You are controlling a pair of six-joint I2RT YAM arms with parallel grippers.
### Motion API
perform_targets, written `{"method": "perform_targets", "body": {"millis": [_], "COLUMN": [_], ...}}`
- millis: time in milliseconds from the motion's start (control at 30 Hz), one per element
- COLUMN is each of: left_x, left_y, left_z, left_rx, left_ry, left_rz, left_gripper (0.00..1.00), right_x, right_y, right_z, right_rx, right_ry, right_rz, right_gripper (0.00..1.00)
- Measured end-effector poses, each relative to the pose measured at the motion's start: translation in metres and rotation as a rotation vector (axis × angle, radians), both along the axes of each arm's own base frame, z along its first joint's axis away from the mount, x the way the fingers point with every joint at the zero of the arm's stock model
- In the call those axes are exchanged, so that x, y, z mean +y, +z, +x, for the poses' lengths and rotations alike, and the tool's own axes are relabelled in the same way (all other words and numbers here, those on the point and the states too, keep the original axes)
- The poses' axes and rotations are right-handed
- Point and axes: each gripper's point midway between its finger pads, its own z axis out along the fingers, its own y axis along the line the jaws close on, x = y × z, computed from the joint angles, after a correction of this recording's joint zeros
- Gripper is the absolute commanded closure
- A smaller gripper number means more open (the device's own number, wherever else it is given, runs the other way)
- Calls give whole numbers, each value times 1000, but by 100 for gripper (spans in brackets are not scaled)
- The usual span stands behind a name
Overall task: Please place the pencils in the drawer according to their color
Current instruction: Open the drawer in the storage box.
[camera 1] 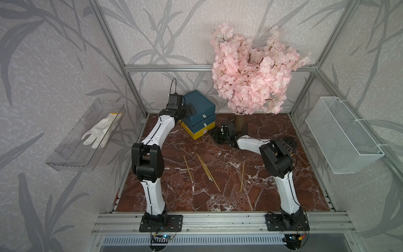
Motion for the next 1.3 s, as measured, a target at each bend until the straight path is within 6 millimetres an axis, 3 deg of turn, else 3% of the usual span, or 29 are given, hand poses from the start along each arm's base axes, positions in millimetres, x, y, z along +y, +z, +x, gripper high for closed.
{"method": "perform_targets", "body": {"millis": [300, 633, 967, 1300], "left_x": [-1, -1, -1, -2], "left_y": [0, -1, -1, -1], "left_z": [1, 0, 0, 0], "left_rx": [-4, -8, -9, -11], "left_ry": [0, 8, 10, 9], "left_rz": [-9, -20, -24, -25], "left_gripper": [0, 0, 0, 0], "right_x": [18, 26, 21, -15], "right_y": [-14, -31, -35, -38], "right_z": [31, 46, 39, -4], "right_rx": [22, 73, 86, 135], "right_ry": [-25, -39, -49, -64], "right_rz": [16, -13, -1, -22], "right_gripper": [44, 46, 51, 53]}}
